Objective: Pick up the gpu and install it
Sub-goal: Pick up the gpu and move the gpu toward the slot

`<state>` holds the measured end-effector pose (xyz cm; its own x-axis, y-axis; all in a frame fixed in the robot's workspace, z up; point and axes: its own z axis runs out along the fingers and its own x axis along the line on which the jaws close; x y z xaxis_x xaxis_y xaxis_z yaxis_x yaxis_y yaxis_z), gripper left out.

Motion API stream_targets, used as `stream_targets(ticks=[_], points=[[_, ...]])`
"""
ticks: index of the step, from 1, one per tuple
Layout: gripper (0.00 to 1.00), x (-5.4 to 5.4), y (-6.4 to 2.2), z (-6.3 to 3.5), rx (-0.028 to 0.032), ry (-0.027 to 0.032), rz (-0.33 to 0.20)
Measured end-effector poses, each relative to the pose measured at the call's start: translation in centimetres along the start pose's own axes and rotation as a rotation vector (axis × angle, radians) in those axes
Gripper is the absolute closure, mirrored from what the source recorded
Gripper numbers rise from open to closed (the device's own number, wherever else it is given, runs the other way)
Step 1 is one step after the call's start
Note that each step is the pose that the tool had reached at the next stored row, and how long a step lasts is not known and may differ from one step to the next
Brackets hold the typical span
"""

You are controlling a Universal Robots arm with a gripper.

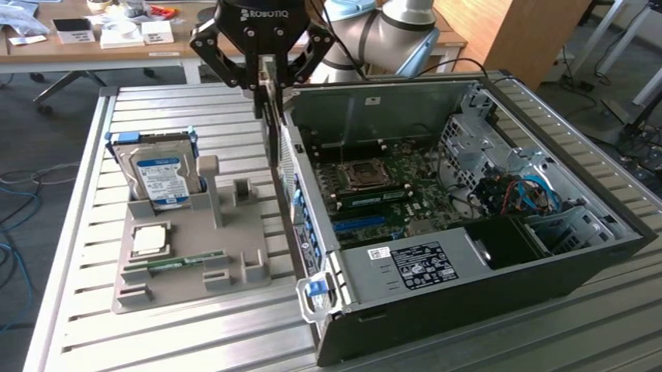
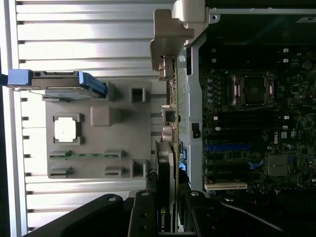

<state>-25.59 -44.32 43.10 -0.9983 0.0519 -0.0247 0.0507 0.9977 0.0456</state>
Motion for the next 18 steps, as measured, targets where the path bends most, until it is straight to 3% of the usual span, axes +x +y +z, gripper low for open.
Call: stream_targets(ticks=[18], points=[[0.73,-1.8,0.09,0.05,0.0000,0.0001,0.000]])
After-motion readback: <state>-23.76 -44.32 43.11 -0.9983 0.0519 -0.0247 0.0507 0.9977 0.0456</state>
